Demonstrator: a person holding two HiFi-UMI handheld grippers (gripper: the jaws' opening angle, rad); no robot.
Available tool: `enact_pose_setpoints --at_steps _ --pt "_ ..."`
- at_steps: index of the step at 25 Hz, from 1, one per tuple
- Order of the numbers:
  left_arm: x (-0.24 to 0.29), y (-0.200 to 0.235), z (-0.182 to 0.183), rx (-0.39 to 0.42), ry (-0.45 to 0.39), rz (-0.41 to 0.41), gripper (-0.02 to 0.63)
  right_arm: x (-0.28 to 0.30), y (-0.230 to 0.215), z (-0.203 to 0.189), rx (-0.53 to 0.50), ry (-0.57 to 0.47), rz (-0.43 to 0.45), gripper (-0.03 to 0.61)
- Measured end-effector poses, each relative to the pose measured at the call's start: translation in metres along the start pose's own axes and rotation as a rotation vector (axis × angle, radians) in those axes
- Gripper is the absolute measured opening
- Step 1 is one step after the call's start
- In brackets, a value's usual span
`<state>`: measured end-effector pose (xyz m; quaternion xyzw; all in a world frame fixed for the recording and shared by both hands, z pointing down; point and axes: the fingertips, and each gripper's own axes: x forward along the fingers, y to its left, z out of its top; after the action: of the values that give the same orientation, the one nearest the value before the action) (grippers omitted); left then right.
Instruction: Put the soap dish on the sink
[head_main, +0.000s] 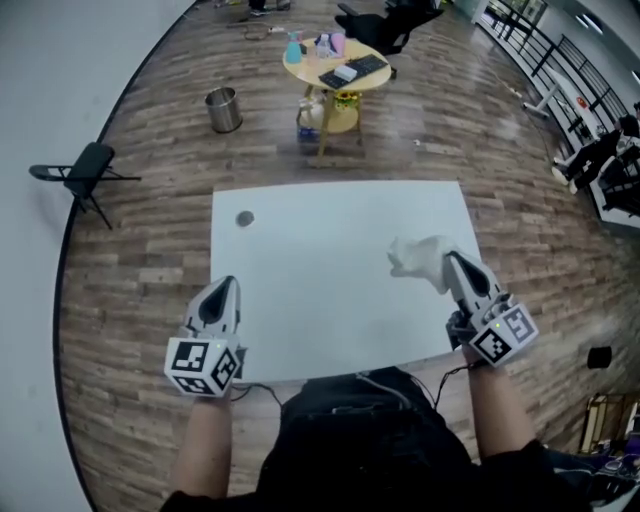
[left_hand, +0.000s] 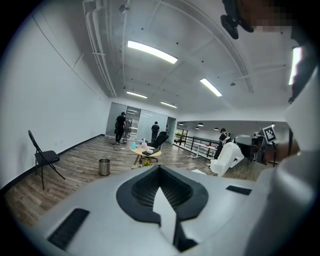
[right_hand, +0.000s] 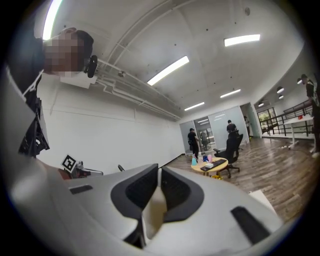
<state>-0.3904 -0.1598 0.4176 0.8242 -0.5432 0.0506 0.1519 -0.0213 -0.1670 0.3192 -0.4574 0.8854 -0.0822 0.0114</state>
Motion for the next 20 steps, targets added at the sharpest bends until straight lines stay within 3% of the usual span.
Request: enact_pose_setpoints --at_steps 20 --pt "0.032 -0.056 0.026 0.051 0.01 0.003 -0.011 0.003 -0.041 -0.003 0.035 -0.061 0.072 0.028"
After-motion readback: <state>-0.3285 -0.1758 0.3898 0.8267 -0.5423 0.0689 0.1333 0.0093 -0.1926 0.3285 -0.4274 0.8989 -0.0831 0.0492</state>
